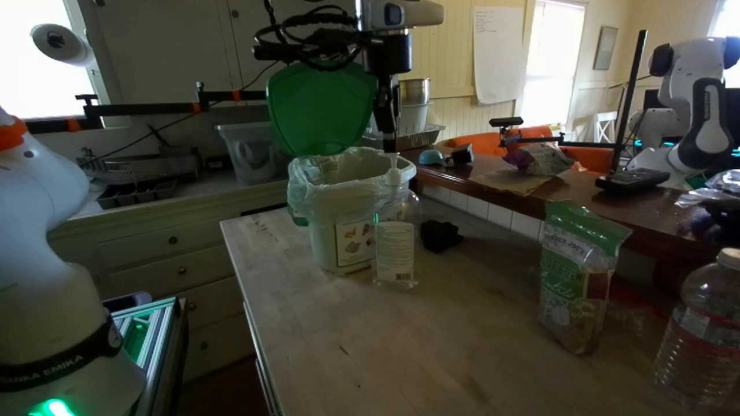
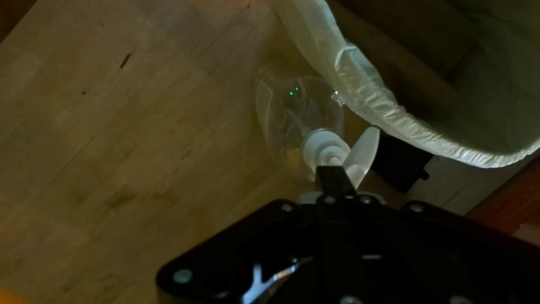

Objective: Move the pump bottle forwards.

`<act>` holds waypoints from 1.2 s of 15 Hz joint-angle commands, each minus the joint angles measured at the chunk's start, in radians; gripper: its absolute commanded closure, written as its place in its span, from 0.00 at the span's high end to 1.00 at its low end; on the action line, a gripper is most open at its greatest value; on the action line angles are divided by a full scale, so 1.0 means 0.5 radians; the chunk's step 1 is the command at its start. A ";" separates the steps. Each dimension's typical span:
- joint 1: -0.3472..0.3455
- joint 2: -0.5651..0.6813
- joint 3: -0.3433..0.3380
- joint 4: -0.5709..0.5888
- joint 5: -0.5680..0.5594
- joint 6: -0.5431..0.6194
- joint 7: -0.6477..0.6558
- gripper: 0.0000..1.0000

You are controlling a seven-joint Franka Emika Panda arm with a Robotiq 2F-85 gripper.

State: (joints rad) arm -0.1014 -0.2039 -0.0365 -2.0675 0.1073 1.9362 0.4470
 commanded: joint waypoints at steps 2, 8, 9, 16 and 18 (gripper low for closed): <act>-0.011 -0.037 -0.004 -0.006 -0.023 -0.006 0.012 0.00; -0.017 -0.073 -0.009 0.002 -0.019 -0.003 -0.006 0.46; -0.017 -0.076 -0.012 0.009 -0.011 -0.001 -0.020 0.55; 0.003 -0.158 -0.046 0.036 0.020 -0.001 -0.321 1.00; 0.011 -0.179 -0.057 0.044 0.038 -0.017 -0.442 1.00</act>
State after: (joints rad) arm -0.1075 -0.2693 -0.0491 -2.0414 0.1089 1.9370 0.3131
